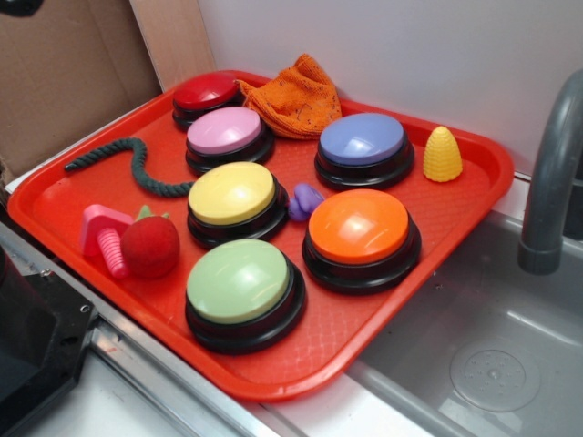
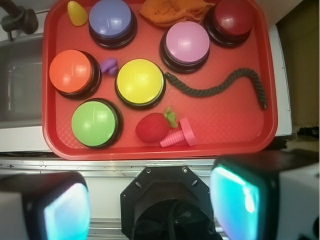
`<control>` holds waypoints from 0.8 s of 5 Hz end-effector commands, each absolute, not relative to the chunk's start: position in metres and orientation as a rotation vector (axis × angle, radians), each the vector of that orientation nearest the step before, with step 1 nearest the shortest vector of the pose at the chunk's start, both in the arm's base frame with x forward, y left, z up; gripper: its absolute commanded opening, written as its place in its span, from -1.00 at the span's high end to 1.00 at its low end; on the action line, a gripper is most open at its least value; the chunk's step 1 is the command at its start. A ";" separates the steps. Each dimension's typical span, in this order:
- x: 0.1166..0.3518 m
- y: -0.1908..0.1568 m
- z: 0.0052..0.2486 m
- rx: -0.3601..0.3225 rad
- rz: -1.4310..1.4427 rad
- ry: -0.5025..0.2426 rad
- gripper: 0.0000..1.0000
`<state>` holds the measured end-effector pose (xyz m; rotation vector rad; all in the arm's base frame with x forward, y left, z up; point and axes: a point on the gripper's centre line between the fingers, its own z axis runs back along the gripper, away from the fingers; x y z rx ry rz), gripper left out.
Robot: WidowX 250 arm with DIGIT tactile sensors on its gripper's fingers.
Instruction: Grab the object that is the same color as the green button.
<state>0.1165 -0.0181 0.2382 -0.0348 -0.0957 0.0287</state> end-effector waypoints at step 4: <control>0.161 0.042 0.197 -0.076 0.645 -0.284 -1.00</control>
